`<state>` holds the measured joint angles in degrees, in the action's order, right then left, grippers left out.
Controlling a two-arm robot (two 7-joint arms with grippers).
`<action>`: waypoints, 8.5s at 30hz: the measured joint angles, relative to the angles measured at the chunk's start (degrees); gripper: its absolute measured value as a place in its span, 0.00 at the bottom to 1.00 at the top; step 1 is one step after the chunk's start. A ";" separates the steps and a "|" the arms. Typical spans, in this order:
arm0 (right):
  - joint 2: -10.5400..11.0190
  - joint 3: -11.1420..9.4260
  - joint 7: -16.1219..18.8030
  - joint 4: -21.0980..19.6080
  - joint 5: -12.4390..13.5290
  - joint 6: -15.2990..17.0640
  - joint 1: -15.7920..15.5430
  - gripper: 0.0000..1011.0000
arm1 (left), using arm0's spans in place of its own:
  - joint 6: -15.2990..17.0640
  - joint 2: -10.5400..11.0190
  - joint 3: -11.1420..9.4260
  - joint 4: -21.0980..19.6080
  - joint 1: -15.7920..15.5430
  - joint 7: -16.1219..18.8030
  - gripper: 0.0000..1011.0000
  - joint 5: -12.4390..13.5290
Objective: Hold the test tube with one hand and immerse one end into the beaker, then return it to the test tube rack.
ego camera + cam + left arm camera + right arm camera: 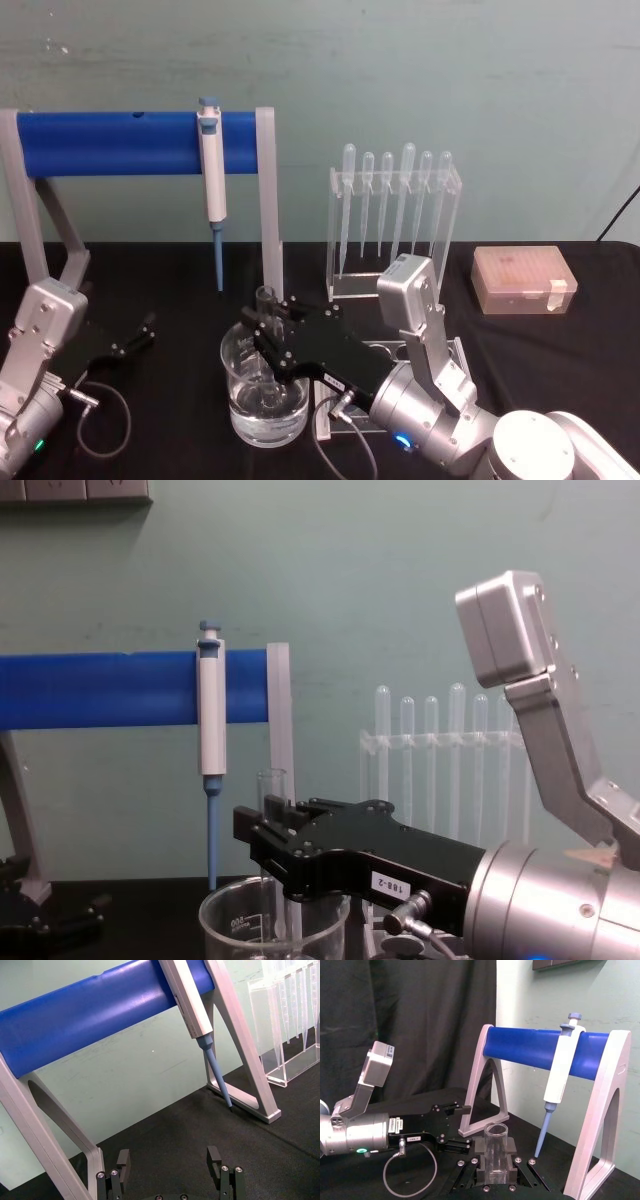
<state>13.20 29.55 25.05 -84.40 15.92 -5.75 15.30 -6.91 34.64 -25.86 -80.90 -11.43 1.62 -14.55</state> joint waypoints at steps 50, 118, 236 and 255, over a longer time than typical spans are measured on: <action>0.00 0.00 0.00 0.00 0.00 0.00 0.00 0.22 | 0.00 0.00 0.00 0.00 0.00 0.00 0.99 0.00; 0.00 0.00 0.00 0.00 0.00 0.00 0.00 0.22 | 0.00 0.00 0.00 0.00 0.00 0.00 0.99 0.00; 2.38 -2.66 -1.00 -11.27 1.43 5.02 0.18 0.22 | 0.00 0.00 0.00 0.00 0.00 0.00 0.99 0.00; 9.49 -9.90 -4.12 -20.97 4.34 4.51 -6.52 0.22 | 0.00 0.00 0.00 0.00 0.00 0.00 0.99 0.00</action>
<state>22.69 19.65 20.92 -105.37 20.26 -1.24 8.78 -6.91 34.65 -25.86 -80.90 -11.43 1.62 -14.55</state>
